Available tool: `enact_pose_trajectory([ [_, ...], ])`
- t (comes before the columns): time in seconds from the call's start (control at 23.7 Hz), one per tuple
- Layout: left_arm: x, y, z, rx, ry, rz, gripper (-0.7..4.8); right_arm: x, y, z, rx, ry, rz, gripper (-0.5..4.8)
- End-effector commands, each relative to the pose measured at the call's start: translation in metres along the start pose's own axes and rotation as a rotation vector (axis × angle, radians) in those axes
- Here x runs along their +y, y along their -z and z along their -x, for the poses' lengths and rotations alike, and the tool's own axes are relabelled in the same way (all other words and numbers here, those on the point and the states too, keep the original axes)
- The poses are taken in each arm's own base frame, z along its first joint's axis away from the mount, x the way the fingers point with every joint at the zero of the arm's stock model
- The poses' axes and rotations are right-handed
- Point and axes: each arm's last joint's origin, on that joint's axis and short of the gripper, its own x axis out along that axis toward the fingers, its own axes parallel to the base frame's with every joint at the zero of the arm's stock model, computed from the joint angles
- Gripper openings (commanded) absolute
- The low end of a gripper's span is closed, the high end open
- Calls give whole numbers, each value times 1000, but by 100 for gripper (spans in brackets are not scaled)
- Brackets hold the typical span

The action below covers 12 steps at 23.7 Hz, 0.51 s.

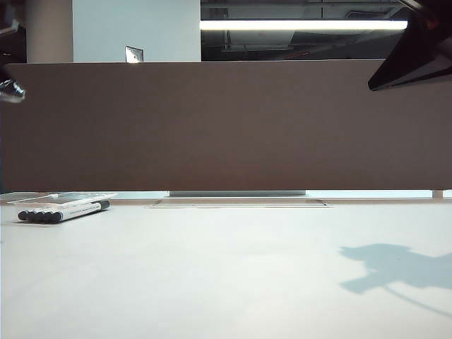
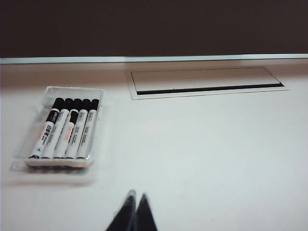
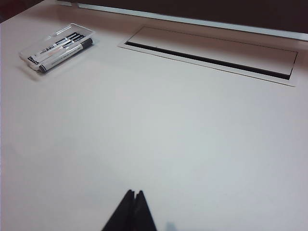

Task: Pick up the black marker on the right and put it into the packaging box on the left, making sure the marker fit the shape of the box's grooves.

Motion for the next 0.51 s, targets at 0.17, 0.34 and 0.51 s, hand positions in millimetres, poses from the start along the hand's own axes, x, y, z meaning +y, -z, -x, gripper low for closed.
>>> enact_pose_trajectory([
  [0.17, 0, 13, 18, -81, 4, -5, -6, 0, -3, 1, -23, 4, 8, -9],
  [0.34, -1, 17, 32, -152, 6, -17, -6, 0, -3, 1, -23, 4, 8, -9],
  [0.51, 2, 30, 40, -187, -17, -18, -6, 0, -3, 1, -23, 4, 8, -9],
])
